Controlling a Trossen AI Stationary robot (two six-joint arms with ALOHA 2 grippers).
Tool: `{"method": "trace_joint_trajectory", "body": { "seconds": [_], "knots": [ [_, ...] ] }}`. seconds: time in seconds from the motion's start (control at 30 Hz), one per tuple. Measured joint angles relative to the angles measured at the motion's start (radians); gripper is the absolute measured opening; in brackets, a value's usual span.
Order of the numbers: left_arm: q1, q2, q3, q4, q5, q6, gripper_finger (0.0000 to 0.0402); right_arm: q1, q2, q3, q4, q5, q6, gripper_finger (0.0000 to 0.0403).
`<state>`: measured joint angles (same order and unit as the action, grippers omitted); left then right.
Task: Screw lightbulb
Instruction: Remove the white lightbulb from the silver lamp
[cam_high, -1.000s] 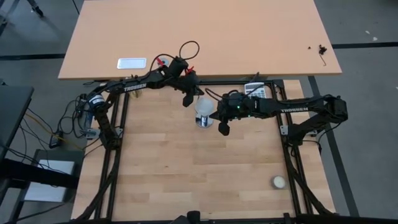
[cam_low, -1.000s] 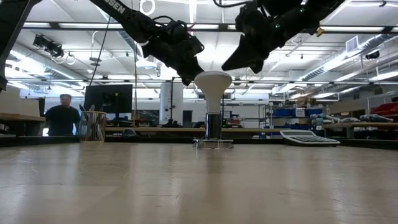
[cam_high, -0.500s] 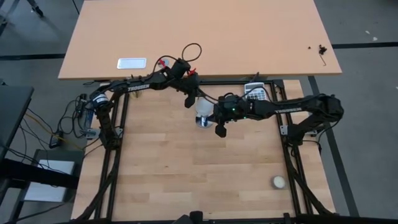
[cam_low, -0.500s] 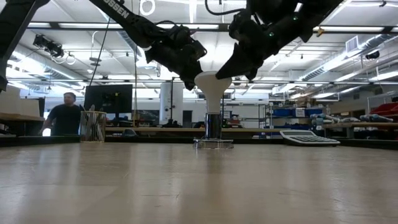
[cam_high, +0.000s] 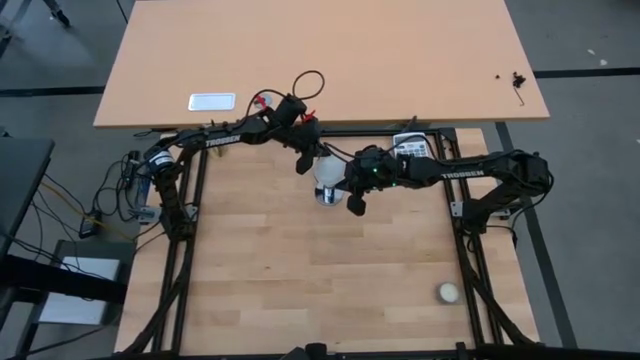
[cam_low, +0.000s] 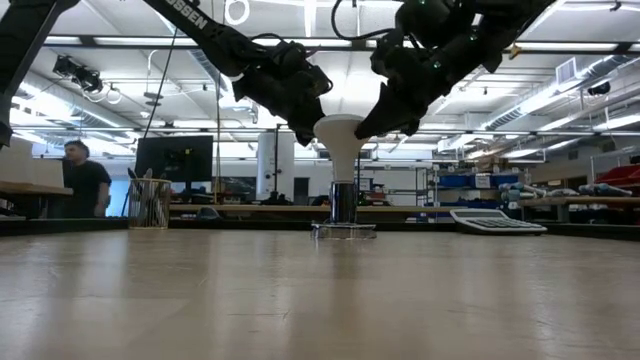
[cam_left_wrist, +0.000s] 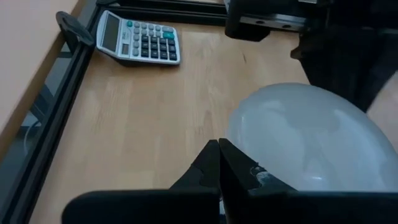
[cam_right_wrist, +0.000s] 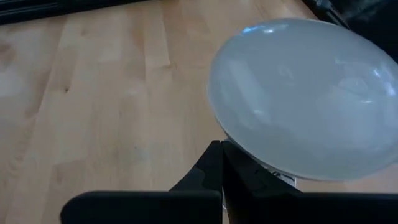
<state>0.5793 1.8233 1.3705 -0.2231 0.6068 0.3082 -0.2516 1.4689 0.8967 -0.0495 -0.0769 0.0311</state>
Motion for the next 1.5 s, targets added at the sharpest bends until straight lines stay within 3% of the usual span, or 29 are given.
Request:
{"method": "trace_joint_trajectory", "body": {
  "seconds": [0.8, 1.03, 1.27, 1.5],
  "knots": [
    [0.002, -0.044, -0.001, -0.105, 0.01, 0.024, 0.0, -0.081, -0.008, 0.0, -0.106, 0.04, -0.034, 0.0009],
    [0.015, -0.051, -0.001, -0.104, -0.011, 0.025, 0.0, -0.086, -0.075, 0.0, -0.144, 0.041, -0.035, 0.0009],
    [0.015, -0.051, -0.001, -0.019, -0.019, 0.0, 0.0, -0.045, -0.143, 0.0, -0.165, 0.039, -0.021, 0.0009],
    [0.016, -0.049, -0.001, -0.005, -0.019, -0.002, 0.0, 0.049, -0.088, 0.0, -0.053, -0.012, -0.031, 0.0009]
  ]
}}
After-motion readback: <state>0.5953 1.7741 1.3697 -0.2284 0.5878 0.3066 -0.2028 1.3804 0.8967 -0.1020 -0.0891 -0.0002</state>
